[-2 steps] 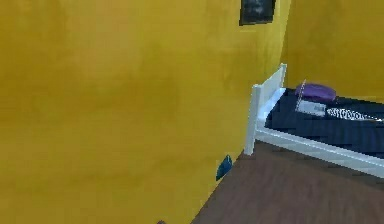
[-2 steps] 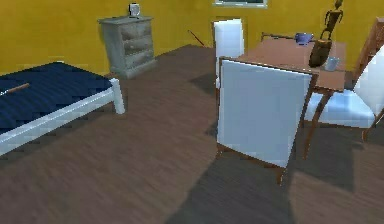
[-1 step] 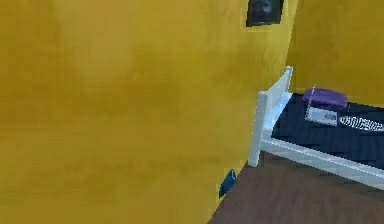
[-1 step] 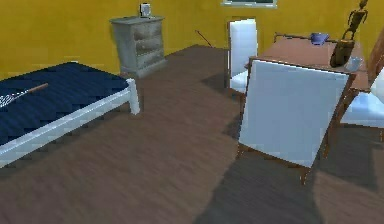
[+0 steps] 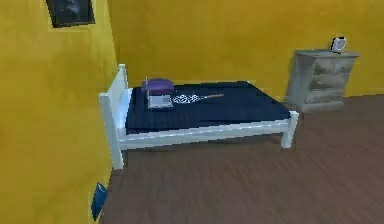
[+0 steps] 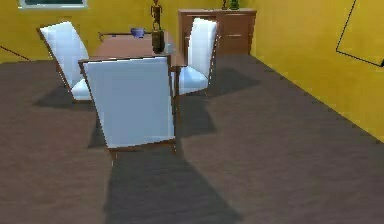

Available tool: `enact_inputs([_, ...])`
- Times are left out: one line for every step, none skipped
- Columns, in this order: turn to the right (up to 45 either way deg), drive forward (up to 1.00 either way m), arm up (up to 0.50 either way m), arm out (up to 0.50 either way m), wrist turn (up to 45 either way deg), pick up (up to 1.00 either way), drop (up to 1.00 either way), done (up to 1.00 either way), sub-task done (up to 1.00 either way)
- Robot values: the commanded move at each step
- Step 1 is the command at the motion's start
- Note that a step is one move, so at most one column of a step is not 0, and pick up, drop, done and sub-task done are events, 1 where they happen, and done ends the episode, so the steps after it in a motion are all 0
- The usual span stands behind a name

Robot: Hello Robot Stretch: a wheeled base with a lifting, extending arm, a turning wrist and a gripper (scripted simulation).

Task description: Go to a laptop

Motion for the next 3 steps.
enact_inputs([45.0, 0.0, 0.0, 0.0, 0.0, 0.0, 0.0, 0.0, 0.0])
enact_inputs([45.0, 0.0, 0.0, 0.0, 0.0, 0.0, 0.0, 0.0, 0.0])
enact_inputs([33.0, 0.0, 0.0, 0.0, 0.0, 0.0, 0.0, 0.0, 0.0])
